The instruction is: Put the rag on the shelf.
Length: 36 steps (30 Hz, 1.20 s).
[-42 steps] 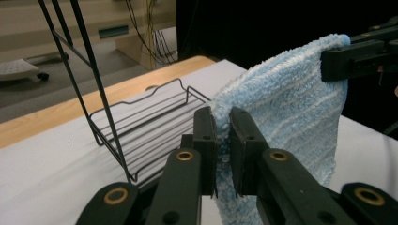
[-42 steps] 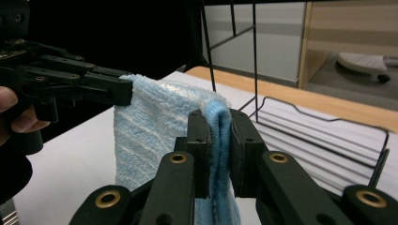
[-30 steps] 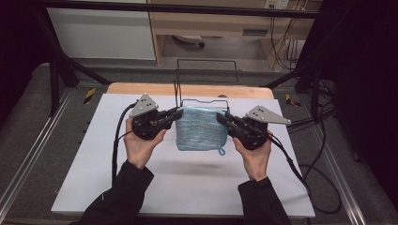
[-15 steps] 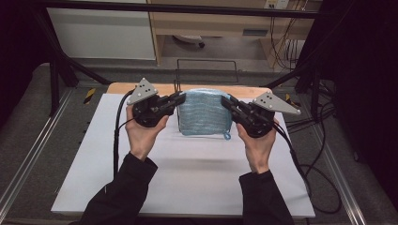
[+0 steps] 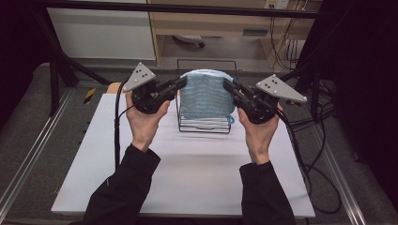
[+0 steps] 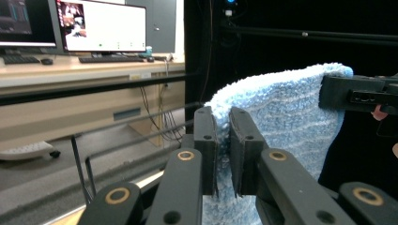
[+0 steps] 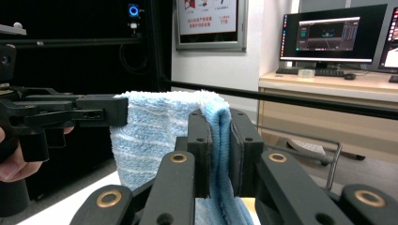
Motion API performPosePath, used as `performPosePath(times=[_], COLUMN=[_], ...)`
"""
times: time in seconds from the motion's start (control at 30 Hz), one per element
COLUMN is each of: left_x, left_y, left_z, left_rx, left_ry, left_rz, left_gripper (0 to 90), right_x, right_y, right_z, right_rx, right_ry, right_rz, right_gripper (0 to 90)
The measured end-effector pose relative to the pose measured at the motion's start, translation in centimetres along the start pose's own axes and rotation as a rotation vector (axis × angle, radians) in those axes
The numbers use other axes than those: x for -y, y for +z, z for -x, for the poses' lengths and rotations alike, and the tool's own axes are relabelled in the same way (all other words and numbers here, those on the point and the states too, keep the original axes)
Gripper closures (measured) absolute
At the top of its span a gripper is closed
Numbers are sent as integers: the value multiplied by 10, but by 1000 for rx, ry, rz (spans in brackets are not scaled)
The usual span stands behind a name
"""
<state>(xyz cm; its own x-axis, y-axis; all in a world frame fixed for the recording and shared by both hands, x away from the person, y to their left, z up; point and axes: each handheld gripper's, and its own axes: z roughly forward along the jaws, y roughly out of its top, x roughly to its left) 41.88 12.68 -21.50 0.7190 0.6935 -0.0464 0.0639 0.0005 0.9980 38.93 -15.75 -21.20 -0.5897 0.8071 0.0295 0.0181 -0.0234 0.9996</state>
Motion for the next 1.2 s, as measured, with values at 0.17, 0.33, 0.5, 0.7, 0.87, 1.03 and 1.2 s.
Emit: performPosePath(times=[0.17, 0.33, 0.5, 0.7, 0.87, 1.03, 1.2], left_x=[-15, -27, -38, -51, -62, -69, -75], left_y=[1, 2, 2, 3, 4, 9, 15], left_z=[-2, -3, -4, -4, -6, -10, -15], left_rx=[-6, -11, -15, -19, -31, -39, -48], left_ry=[11, 20, 20, 27, 42, 34, 39], left_rz=[33, 67, 97, 129, 149, 164, 175], left_gripper=[826, 827, 827, 827, 827, 827, 828], right_x=[-15, -29, -40, -56, -68, -74, -79], right_y=[3, 5, 9, 13, 16, 22, 30], right_z=[-1, -2, -2, -2, -1, 2, 7], right_rx=[5, 12, 17, 21, 24, 27, 26], right_ry=[-18, -31, -49, -62, -79, -78, -81], right_rz=[27, 54, 74, 98, 111, 124, 136], right_gripper=[812, 812, 812, 813, 813, 813, 813])
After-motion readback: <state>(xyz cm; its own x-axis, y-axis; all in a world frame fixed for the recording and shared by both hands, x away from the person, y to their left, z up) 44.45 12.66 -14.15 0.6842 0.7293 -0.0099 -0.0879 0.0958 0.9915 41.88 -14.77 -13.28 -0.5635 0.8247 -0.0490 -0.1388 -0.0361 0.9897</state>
